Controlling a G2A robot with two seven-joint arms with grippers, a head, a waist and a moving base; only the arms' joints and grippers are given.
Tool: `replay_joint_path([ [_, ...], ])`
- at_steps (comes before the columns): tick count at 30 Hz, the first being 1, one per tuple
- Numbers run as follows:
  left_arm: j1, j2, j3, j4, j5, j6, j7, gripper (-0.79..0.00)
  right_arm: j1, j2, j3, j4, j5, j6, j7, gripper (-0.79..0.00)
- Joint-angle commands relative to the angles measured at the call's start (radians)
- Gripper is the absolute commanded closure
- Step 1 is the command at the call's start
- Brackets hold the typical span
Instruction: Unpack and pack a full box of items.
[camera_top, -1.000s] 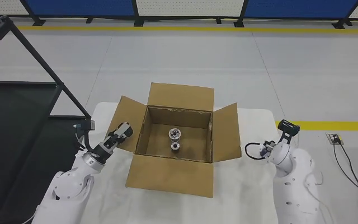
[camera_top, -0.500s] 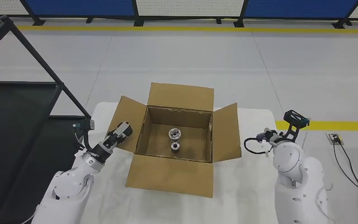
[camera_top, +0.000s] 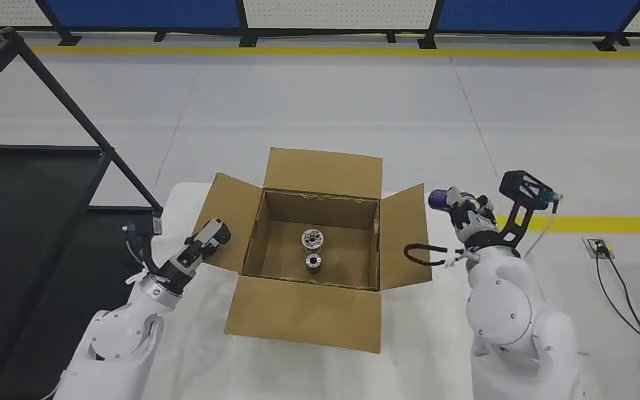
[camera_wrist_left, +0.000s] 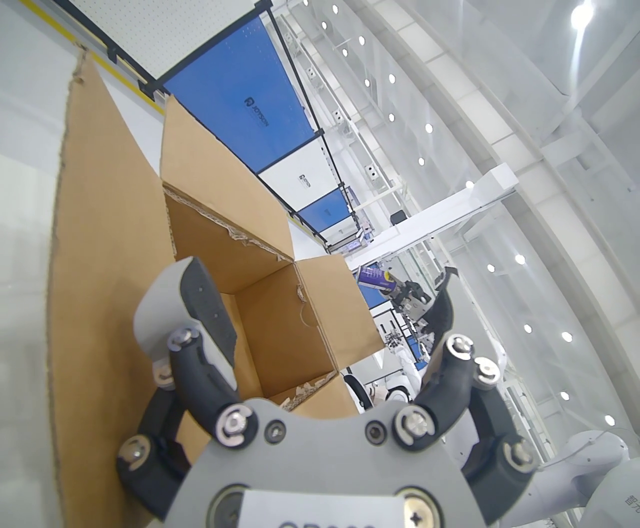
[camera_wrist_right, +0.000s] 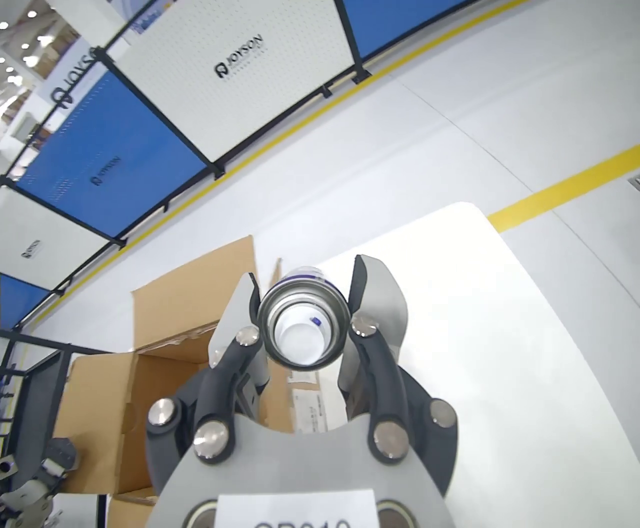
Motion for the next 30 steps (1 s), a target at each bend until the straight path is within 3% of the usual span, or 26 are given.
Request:
replay_joint_path([
  [1,0.007,0.001,-0.006,-0.001,-0.004,-0.004,0.003,-0.785,-0.001,-0.001,-0.04,-0.01,-0.01,-0.019,-0.004,0.0],
  [7,0.027,0.003,-0.026,-0.002,-0.015,-0.016,0.007,-0.785,0.014,-0.003,-0.172,-0.004,-0.076,-0.071,0.028,0.0],
  [15,0.041,0.005,-0.038,-0.005,-0.024,-0.02,0.005,-0.785,0.101,-0.016,-0.308,0.107,-0.169,-0.063,0.103,0.0],
  [30,0.047,0.007,-0.047,-0.006,-0.027,-0.021,-0.002,-0.785,0.367,-0.065,-0.459,0.583,-0.232,-0.051,0.298,0.0],
])
